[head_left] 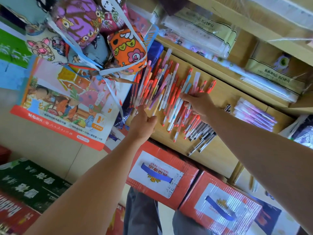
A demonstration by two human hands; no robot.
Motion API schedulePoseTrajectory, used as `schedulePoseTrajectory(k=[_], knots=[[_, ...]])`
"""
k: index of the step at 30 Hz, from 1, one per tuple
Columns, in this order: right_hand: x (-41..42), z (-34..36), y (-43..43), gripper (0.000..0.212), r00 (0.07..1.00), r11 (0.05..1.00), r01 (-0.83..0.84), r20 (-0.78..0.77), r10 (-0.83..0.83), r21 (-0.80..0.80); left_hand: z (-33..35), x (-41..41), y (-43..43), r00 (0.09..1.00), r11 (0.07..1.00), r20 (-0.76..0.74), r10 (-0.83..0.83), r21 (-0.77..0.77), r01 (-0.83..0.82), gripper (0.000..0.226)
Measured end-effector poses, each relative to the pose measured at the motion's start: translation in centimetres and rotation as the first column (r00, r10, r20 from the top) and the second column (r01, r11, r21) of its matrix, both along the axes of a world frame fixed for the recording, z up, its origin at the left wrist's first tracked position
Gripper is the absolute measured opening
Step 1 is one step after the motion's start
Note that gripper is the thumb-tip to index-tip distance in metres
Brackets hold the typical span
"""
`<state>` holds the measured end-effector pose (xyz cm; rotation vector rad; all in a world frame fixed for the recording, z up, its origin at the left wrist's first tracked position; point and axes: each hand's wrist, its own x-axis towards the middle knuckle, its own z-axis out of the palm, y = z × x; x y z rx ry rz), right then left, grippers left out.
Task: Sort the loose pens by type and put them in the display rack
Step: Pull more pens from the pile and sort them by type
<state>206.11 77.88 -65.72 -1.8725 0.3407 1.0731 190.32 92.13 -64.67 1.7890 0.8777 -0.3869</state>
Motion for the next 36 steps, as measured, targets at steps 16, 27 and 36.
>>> schedulePoseTrajectory(k=[16, 27, 36], knots=[[-4.0, 4.7, -2.7, 0.020, 0.972, 0.980, -0.159, -0.158, 0.177, 0.118, 4.1, -1.2, -6.6, 0.999, 0.988, -0.038, 0.026, -0.152, -0.031, 0.047], [-6.8, 4.1, -8.2, 0.014, 0.985, 0.996, -0.061, -0.155, 0.071, 0.068, 3.7, -2.8, -9.2, 0.998, 0.969, -0.059, 0.017, -0.245, -0.031, 0.030], [-5.1, 2.6, -17.6, 0.011, 0.857, 0.870, -0.209, 0.345, 0.383, -0.447, 3.0, -1.3, -12.5, 0.999, 0.936, -0.029, 0.035, -0.349, -0.043, 0.020]])
